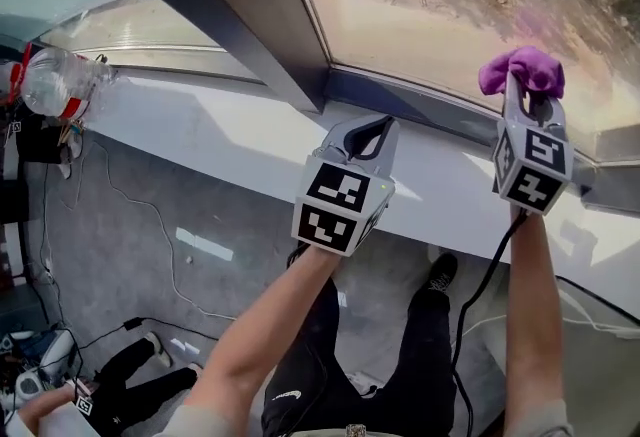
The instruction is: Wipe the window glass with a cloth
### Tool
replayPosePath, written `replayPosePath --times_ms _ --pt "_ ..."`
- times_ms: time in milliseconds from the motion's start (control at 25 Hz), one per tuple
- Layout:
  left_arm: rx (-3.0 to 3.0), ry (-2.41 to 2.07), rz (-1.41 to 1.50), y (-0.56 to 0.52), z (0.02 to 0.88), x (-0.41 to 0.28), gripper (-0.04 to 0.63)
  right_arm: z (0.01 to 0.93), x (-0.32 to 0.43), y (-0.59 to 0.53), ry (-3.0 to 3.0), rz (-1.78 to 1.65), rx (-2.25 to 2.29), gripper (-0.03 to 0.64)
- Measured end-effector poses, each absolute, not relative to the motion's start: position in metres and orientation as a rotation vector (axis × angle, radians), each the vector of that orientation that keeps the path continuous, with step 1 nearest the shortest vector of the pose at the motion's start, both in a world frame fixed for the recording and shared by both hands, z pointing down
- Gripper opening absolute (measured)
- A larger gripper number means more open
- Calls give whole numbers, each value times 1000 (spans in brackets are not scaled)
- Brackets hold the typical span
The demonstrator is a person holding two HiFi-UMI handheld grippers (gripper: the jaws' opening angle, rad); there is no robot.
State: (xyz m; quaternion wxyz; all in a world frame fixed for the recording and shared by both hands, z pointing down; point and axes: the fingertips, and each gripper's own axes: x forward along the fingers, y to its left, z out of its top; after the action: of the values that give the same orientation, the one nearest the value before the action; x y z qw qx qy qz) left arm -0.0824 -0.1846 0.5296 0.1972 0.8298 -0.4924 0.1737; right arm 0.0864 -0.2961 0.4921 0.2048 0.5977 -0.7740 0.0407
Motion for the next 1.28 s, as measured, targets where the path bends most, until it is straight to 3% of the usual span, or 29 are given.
replayPosePath --times_ms 800,1280 --pt "2184 -1436 489 -143 564 -214 0 510 -175 -306 -2411 32 1291 103" --pt "2148 -1451 462 -137 587 -254 0 568 -228 -297 -2392 -2 1133 103"
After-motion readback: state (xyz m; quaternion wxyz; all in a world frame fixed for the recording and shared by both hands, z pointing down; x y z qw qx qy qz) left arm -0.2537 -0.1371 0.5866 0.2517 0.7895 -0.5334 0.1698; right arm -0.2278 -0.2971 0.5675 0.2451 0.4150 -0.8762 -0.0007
